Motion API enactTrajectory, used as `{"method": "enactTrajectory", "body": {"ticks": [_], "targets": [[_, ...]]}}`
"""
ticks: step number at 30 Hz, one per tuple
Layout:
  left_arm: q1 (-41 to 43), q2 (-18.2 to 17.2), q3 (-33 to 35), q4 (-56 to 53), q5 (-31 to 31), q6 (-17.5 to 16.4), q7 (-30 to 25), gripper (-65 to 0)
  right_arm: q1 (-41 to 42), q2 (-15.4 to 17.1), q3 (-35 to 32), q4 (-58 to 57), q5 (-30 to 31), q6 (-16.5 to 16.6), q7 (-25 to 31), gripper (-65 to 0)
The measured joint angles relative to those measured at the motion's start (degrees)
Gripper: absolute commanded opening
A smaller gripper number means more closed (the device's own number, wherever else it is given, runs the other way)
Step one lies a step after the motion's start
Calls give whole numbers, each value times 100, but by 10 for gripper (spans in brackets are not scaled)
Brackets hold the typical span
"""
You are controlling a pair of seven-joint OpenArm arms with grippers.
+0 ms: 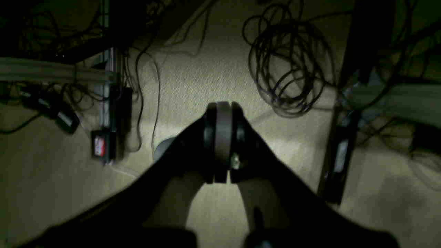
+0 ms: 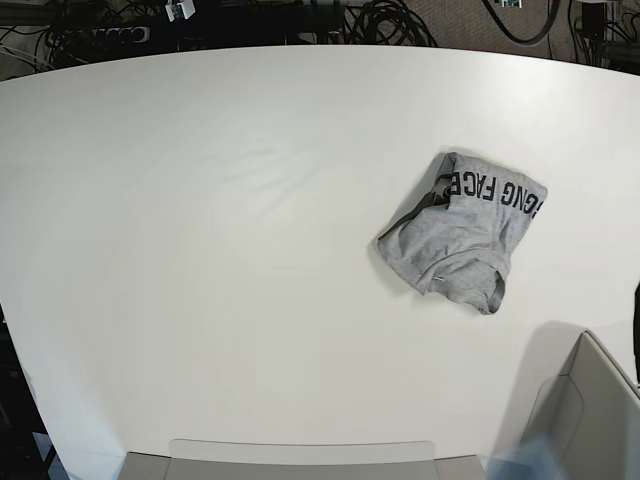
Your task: Fold the T-shirt properly
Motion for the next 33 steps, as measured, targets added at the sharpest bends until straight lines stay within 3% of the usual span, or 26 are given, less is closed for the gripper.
{"method": "enactTrajectory", "body": {"ticks": [4, 10, 13, 16, 17, 19, 23, 25, 28, 30, 33], "targets": [[-750, 48, 479, -1440, -4, 9, -136, -650, 566, 273, 490, -1237, -549, 9, 334, -650], [-1843, 280, 907, -3445, -2, -87, -831, -650, 1340, 848, 1191, -3115, -1244, -9, 1019, -650], [-2463, 413, 903, -4494, -13, -754, -911, -650, 1646, 1147, 1447, -4026, -1615, -146, 1279, -650], [-2903, 560, 518, -4933, -24, -1355, -807, -650, 1878, 1379, 1484, -4841, -2151, -1145, 1735, -650], [-3003, 573, 409, -4929, -26, -1541, -809, -650, 1943, 1478, 1488, -5130, -2249, -1338, 1921, -650], [-3224, 647, 369, -4924, 7, -1604, -765, -650, 2111, 1644, 1493, -5624, -2675, -1823, 1969, -650], [-3438, 643, 372, -4903, -4, -1561, -667, -650, 2474, 1768, 1493, -6151, -2881, -2260, 1978, -650], [-3517, 608, 372, -4909, -4, -1558, -105, -650, 2636, 1735, 1493, -6153, -2879, -2498, 1961, -650], [-3713, 597, 352, -4927, 0, -1539, 573, -650, 2896, 1720, 1493, -6151, -2872, -3318, 1587, -650], [-3801, 616, 345, -4942, 0, -1294, 828, -650, 3018, 1740, 1493, -6148, -2885, -3740, 1502, -650], [-3919, 662, 348, -4937, -2, -284, 901, -650, 3163, 1725, 1493, -6153, -2973, -4345, 1484, -650]]}}
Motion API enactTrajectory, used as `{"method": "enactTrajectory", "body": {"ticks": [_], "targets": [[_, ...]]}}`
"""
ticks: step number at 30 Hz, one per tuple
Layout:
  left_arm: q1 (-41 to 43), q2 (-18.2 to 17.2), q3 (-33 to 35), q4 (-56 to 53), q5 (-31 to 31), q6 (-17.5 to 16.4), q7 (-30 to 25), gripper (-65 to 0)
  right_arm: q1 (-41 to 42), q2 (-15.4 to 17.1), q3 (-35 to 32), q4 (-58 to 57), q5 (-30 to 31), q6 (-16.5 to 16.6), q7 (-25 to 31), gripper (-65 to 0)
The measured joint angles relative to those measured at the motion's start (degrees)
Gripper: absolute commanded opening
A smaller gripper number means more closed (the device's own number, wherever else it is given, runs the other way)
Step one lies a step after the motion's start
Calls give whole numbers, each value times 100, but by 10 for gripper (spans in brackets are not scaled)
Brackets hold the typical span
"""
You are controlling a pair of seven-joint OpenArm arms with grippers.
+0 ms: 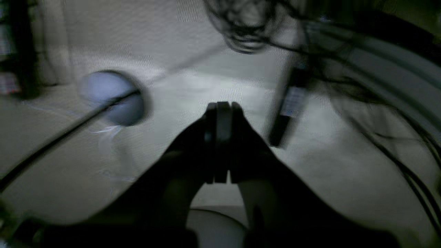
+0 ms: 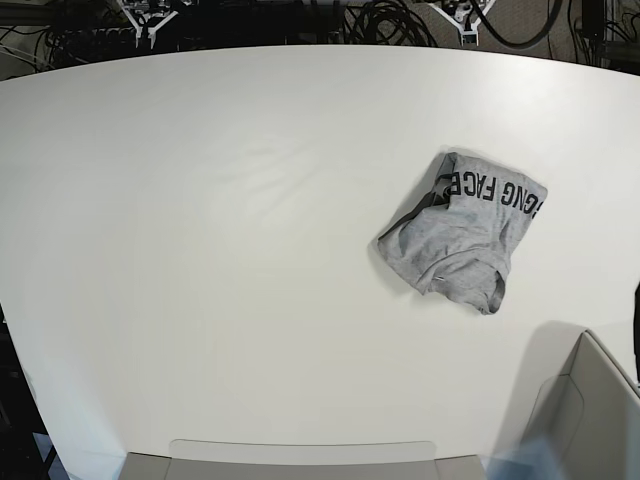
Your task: Fold the T-shirt properly
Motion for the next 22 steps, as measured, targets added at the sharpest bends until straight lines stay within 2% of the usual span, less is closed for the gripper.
{"method": "enactTrajectory", "body": {"ticks": [2, 3, 8, 22], "targets": [[-92, 31, 2, 17, 0, 531, -20, -650, 85, -2, 0, 0, -356, -267, 0, -650], [-96, 42, 9, 20, -2, 570, -31, -650, 125, 0, 0, 0, -457, -356, -2, -650], [-103, 79, 22, 20, 0, 520, -22, -650, 168, -2, 0, 0, -662, -385, 13, -650], [-92, 175, -7, 9, -2, 551, 15, -650, 197, -227, 0, -11, -662, -407, -46, -650]]}}
